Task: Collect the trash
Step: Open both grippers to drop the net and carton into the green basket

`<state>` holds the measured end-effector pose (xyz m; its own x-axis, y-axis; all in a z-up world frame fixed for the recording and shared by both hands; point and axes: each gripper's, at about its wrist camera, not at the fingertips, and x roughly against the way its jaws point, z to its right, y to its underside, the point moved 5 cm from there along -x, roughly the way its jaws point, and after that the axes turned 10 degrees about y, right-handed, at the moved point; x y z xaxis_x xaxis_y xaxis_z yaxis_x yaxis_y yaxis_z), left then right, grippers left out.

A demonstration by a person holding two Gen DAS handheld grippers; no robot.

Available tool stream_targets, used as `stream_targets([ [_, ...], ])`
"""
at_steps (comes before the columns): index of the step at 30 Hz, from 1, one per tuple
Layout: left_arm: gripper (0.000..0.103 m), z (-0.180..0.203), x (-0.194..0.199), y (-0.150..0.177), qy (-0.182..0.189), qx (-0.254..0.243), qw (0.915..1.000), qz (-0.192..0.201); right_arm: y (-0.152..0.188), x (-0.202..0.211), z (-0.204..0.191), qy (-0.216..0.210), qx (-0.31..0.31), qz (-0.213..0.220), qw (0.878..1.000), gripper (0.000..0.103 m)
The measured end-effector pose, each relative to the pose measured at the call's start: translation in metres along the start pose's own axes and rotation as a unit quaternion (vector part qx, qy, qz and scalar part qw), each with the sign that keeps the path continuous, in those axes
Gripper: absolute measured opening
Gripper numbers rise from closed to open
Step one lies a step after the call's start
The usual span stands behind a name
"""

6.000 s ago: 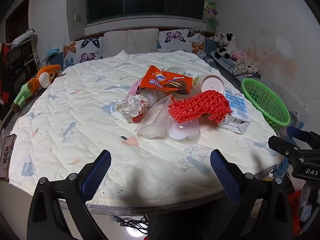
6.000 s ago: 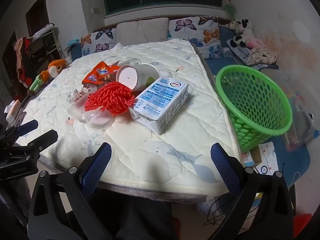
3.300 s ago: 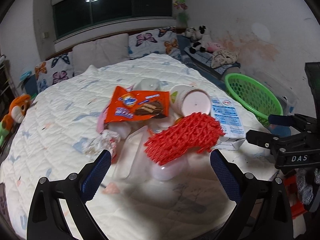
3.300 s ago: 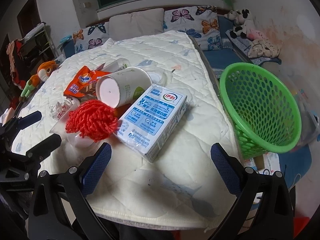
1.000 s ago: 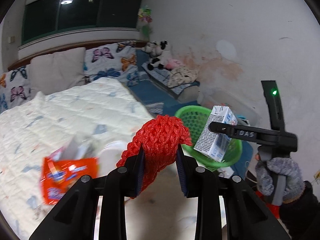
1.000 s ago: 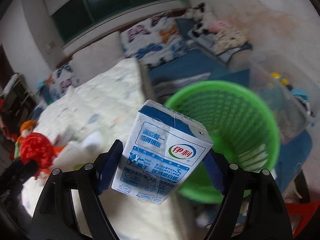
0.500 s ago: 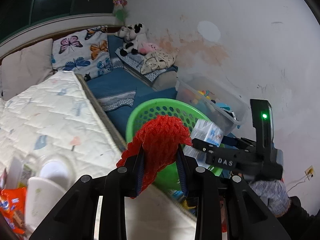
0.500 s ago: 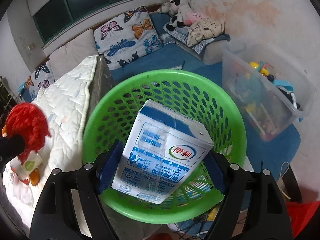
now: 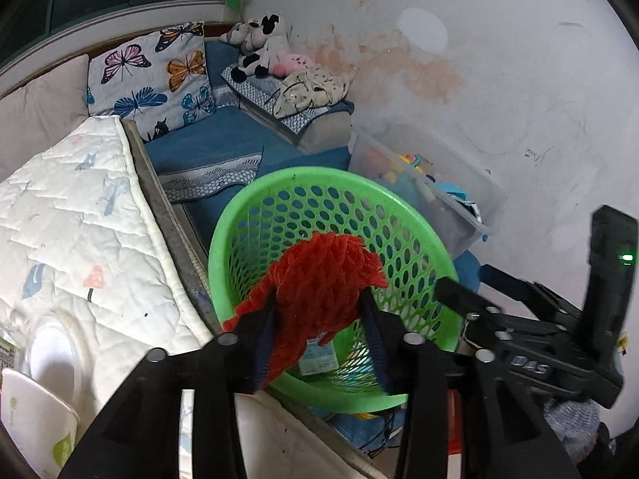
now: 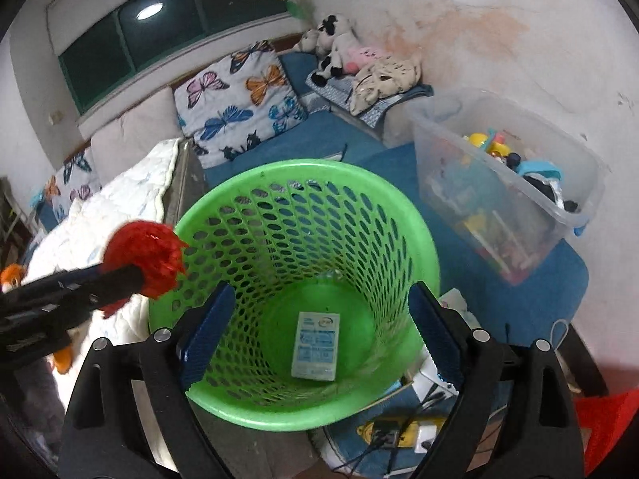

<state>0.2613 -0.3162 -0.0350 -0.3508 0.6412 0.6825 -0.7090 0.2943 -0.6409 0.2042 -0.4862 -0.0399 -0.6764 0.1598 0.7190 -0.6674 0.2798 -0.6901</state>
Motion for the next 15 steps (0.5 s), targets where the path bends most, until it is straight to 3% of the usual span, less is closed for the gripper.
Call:
stream_targets([
  [8,0.064,-0.004,0.006,0.007,-0.002,0.008,0.9999,0.01,0.007,0.014,-0.002,-0.017,0.001,0.004,1.0,0.088],
  [15,0.065,-0.011,0.045,0.015,-0.017,0.009,0.999,0.041,0.012,0.025,-0.026,-0.036,0.017,0.001,0.999,0.09],
])
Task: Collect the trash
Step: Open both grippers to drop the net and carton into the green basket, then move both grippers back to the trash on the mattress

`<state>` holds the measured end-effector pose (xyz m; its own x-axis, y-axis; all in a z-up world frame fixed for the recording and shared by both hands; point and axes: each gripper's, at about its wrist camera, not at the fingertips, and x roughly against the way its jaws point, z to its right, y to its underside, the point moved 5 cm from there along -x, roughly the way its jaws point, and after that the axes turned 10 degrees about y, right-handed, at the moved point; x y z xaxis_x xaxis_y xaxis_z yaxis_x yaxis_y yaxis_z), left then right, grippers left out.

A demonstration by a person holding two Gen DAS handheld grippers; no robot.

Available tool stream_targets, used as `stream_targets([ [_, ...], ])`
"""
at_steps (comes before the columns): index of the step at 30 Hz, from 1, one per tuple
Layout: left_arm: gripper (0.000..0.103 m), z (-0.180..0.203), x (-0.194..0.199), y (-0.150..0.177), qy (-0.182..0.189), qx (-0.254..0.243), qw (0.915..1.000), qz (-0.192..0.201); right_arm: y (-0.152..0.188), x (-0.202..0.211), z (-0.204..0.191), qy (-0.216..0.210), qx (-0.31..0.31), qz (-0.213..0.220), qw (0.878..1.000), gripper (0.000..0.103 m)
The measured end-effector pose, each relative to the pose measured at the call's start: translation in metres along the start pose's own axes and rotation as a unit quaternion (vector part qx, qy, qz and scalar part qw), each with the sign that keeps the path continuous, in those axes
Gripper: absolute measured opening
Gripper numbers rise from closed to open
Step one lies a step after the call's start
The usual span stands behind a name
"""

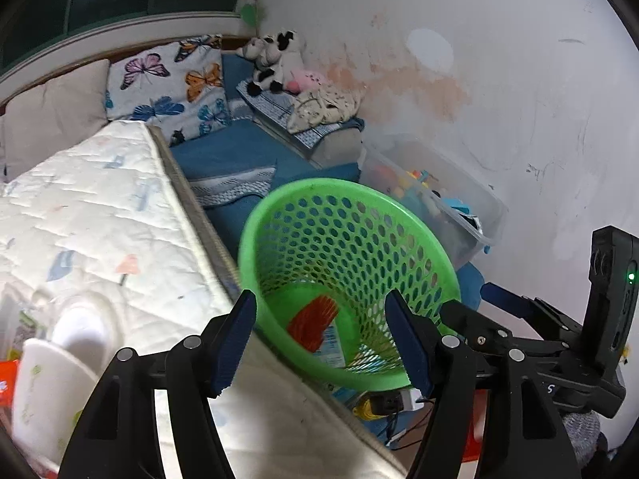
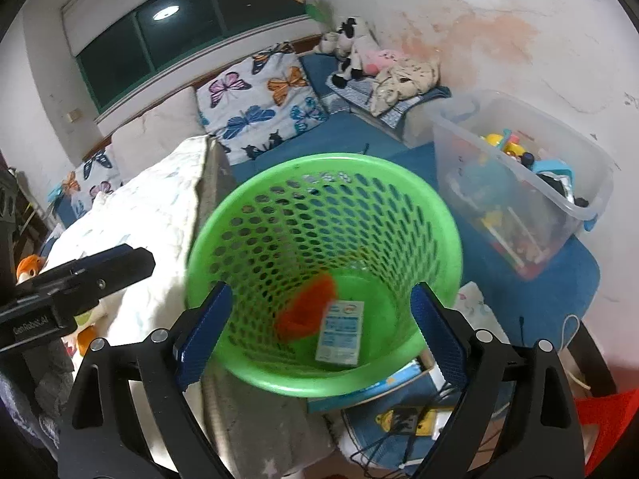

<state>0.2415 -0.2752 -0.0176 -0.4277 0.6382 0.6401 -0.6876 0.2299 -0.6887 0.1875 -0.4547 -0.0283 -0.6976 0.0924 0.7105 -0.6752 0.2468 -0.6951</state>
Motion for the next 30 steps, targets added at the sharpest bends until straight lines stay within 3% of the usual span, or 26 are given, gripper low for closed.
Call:
stream_targets([
  [12,0.065,-0.021,0.064,0.027,-0.035,0.015,0.9983,0.043,0.007,0.023,-0.042,-0.029,0.023,0.011,0.999,0.092],
  [20,0.065,-0.062,0.122,0.064,-0.088,0.055,0.9924,0.066,0.019,0.024,-0.085,-0.053,0.043,-0.005,0.998,0.092],
  [30,0.065,-0.122,0.182,0.106,-0.127,0.115,0.9808,0.093,0.026,0.032,-0.149,-0.081,0.071,-0.018,0.994,0.092],
])
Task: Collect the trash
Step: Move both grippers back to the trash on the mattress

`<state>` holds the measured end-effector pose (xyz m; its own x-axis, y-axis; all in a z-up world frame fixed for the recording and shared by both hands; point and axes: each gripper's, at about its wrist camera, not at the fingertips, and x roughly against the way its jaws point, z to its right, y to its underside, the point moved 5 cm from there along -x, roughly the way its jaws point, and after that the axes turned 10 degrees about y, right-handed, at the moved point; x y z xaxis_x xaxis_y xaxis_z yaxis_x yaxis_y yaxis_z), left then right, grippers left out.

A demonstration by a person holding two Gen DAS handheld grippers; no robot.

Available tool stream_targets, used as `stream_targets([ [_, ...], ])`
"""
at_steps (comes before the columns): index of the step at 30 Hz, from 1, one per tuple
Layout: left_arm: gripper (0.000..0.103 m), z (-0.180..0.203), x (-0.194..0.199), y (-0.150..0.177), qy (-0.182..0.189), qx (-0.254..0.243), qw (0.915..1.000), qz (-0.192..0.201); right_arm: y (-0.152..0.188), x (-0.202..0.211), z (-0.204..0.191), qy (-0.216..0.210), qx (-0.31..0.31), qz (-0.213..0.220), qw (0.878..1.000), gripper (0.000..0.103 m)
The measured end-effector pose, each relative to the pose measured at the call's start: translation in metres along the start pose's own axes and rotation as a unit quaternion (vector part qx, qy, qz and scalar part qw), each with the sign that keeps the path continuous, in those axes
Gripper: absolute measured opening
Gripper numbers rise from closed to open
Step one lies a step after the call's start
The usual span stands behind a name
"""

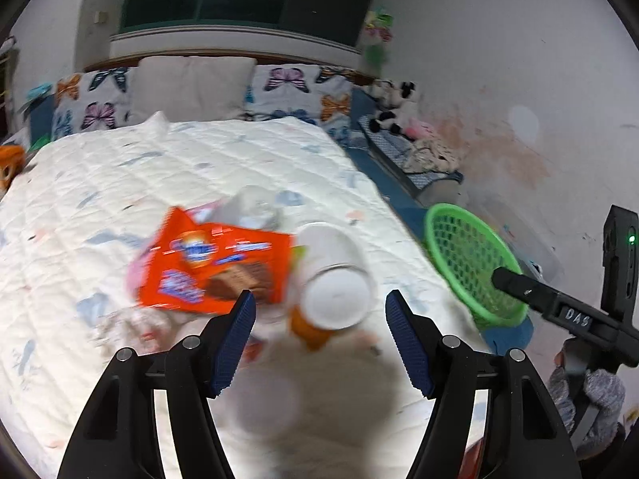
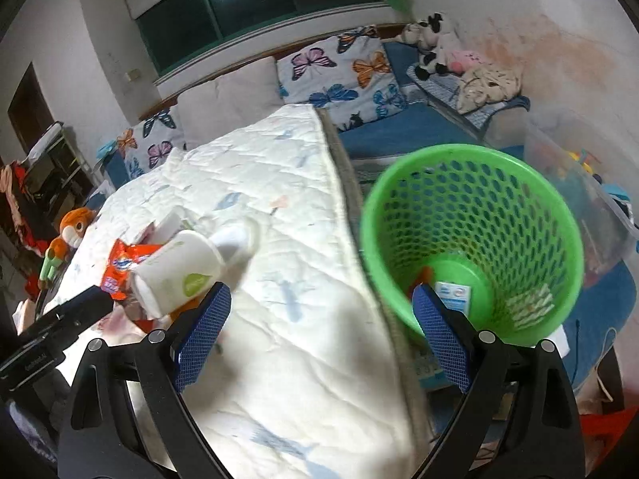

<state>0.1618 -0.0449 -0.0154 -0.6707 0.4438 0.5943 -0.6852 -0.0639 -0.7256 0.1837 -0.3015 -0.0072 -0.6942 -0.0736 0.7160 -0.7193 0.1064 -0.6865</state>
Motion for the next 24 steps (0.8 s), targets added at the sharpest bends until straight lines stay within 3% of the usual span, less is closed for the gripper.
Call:
stream_targets([
  [8,0.065,-0.046,0.026,0.013,-0.018,0.02,0.9996,0.011,-0.001,-0.011,-0.038,-0.014,0.017,-0.018,1.0,0.092],
  [16,0.065,-0.065,0.034,0.024,-0.009,0.027,0.9996,0.006,-0.002,-0.025,-0.063,-0.039,-0.011,-0.057,0.998,0.092],
  [24,0.065,-0.081,0.034,0.029,0.012,0.035,0.9993,0.0,-0.004,-0.04,-0.083,-0.035,-0.025,-0.082,0.996,0.092],
])
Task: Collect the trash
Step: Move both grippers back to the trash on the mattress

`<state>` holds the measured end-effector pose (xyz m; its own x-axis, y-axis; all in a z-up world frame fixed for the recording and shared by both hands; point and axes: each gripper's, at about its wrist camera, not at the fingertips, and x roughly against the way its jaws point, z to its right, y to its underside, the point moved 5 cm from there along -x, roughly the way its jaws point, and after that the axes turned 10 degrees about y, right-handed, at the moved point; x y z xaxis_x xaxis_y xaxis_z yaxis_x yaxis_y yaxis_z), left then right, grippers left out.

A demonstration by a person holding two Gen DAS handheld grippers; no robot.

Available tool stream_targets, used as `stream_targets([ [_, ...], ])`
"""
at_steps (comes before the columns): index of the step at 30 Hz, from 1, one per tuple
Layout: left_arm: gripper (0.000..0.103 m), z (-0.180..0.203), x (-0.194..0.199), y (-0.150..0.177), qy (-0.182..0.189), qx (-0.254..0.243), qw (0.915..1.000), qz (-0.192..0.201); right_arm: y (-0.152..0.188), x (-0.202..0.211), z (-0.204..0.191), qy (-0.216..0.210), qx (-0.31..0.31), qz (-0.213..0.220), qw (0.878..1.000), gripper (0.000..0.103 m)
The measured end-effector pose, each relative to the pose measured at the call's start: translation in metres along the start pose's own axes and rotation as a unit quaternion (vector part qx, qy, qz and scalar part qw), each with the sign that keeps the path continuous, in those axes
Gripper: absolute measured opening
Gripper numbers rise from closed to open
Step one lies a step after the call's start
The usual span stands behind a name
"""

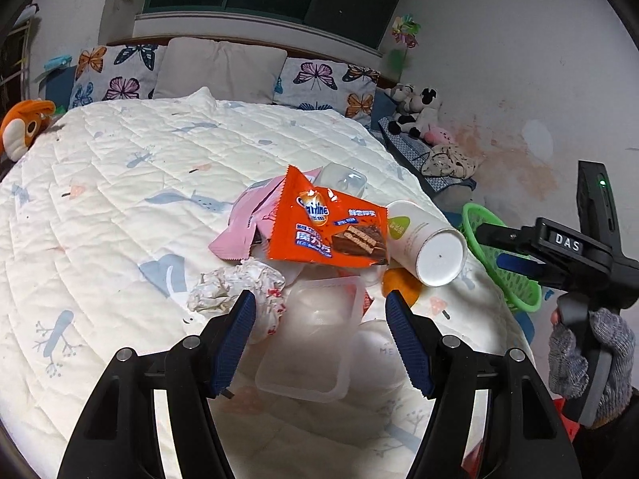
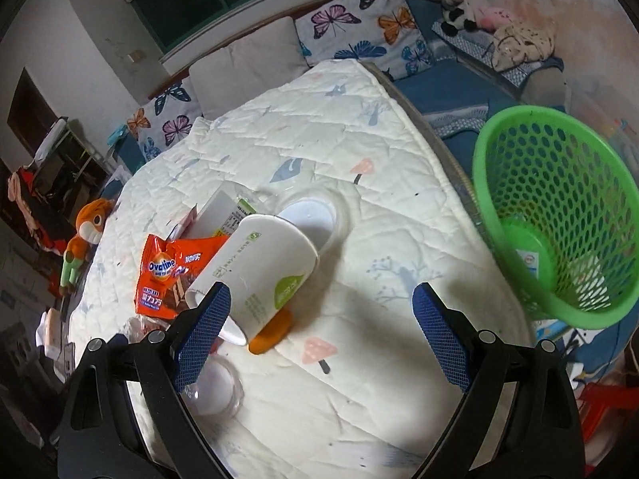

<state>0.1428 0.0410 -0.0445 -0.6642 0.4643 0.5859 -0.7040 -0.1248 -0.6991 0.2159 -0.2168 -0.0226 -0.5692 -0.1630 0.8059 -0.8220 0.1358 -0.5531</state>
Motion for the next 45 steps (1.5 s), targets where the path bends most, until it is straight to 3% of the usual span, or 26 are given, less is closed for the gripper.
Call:
stream_targets([
  [20,0.065,-0.012,0.002,-0.002,0.033,0.001,0.9995,0.003,0.001,-0.021,-0.013,-0.022,-0.035,-0.062,0.997,0.092],
  [45,0.065,-0.028,0.023,-0.009,-0.008,0.02,0.9994,0.027,0.013,0.003,-0.033,0.031,0.073,-0.008,0.997,0.092],
])
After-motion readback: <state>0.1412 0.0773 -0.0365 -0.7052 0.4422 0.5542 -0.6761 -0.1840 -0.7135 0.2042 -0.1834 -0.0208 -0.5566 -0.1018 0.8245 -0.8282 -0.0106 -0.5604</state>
